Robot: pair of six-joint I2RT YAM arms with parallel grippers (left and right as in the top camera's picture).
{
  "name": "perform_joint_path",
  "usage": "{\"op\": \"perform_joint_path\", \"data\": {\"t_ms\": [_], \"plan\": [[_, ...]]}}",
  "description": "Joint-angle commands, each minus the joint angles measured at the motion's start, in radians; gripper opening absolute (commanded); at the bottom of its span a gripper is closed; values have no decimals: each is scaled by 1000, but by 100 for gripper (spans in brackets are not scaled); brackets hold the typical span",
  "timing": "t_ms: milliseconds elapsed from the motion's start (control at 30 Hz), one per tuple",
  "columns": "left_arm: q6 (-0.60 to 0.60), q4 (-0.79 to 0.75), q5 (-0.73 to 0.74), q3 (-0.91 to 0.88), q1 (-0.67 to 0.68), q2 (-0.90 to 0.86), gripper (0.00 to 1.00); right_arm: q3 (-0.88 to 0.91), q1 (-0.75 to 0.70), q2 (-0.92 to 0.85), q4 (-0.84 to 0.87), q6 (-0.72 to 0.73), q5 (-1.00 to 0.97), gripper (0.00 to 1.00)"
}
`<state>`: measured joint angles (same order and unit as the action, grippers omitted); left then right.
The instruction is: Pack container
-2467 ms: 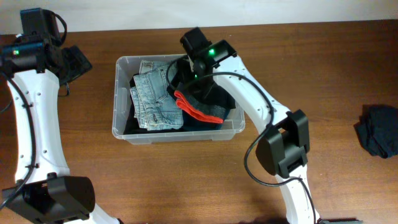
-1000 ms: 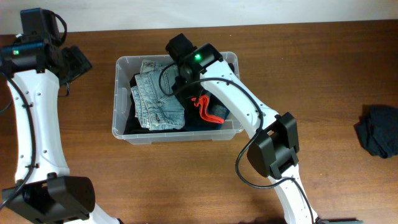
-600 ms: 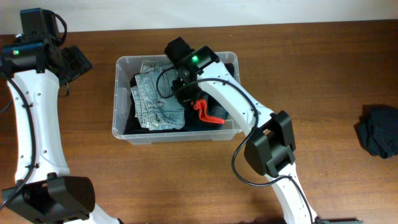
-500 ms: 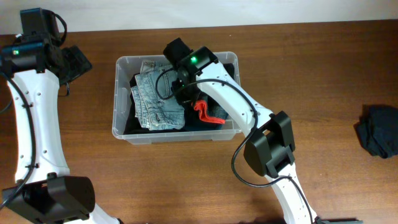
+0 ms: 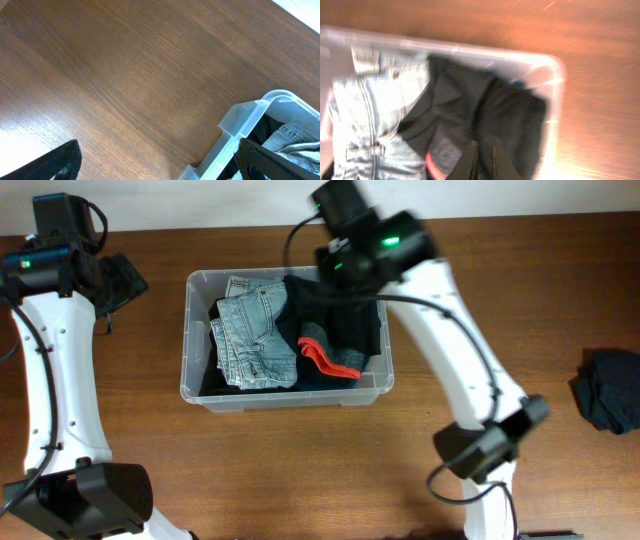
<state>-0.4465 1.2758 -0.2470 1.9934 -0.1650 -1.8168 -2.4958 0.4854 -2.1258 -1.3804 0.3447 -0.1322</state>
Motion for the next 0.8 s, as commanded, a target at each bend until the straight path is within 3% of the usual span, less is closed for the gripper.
{"op": "perform_joint_path", "data": {"t_ms": [0,767], "plan": [[-10,1,-4,6,-3,20,99,28,-42,-29,-8,11,-25,6],[-10,1,-3,6,-3,20,99,406,-106,-98,223,11,50,5]]}}
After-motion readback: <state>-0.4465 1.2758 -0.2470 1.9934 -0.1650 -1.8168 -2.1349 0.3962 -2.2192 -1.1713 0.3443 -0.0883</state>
